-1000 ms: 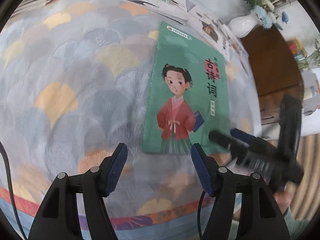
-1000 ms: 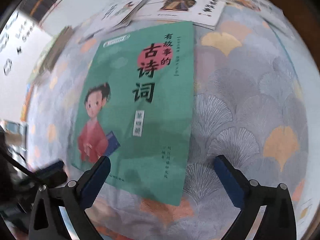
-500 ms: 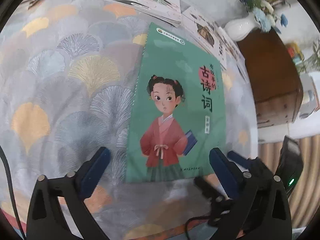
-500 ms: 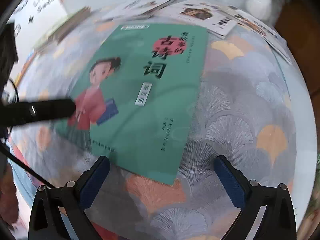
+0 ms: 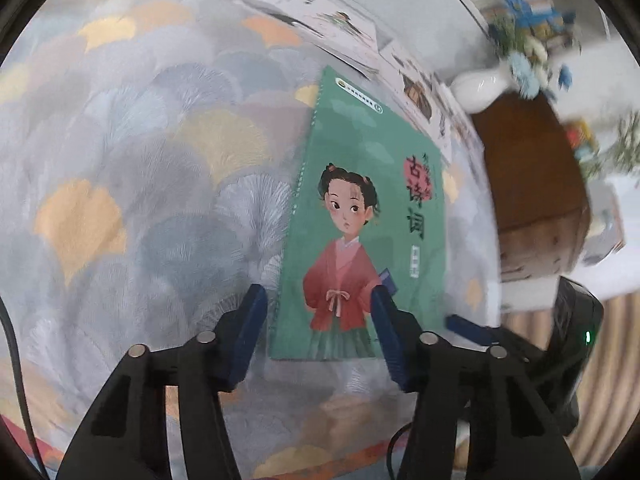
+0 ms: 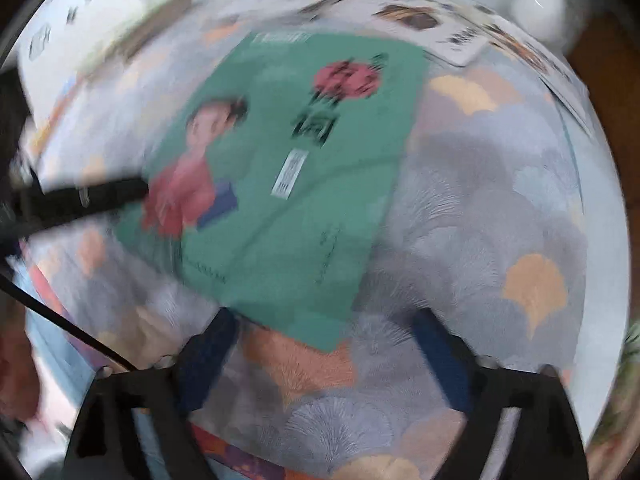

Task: Organize books

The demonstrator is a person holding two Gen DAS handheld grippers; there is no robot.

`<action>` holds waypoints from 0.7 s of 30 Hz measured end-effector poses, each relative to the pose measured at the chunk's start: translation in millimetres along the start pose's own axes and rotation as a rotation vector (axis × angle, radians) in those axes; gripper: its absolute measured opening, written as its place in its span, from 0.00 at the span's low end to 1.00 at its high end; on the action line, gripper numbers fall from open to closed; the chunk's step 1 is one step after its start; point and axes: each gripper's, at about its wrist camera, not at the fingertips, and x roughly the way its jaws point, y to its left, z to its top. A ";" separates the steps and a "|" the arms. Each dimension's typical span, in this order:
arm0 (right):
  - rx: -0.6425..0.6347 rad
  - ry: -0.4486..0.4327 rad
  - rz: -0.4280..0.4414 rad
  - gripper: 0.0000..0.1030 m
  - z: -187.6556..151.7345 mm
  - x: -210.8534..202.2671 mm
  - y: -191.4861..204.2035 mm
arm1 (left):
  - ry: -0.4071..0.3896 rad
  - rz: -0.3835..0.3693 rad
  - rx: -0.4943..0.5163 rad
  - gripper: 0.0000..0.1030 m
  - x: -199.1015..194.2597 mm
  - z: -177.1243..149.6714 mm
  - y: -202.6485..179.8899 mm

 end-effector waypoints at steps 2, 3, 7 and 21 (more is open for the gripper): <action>0.073 -0.023 0.052 0.55 5.6 -5.9 -14.9 | -0.001 -0.054 -0.041 0.48 2.0 -3.4 4.9; 0.104 -0.035 0.072 0.54 8.7 -6.8 -21.5 | -0.001 -0.081 -0.058 0.48 3.4 -4.6 6.0; 0.098 -0.062 0.091 0.55 12.2 -8.1 -23.3 | 0.017 -0.304 -0.123 0.48 7.6 -2.6 -0.2; 0.373 -0.047 0.489 0.54 -5.8 -3.7 -98.1 | 0.027 -0.177 0.009 0.18 28.0 -4.9 -62.6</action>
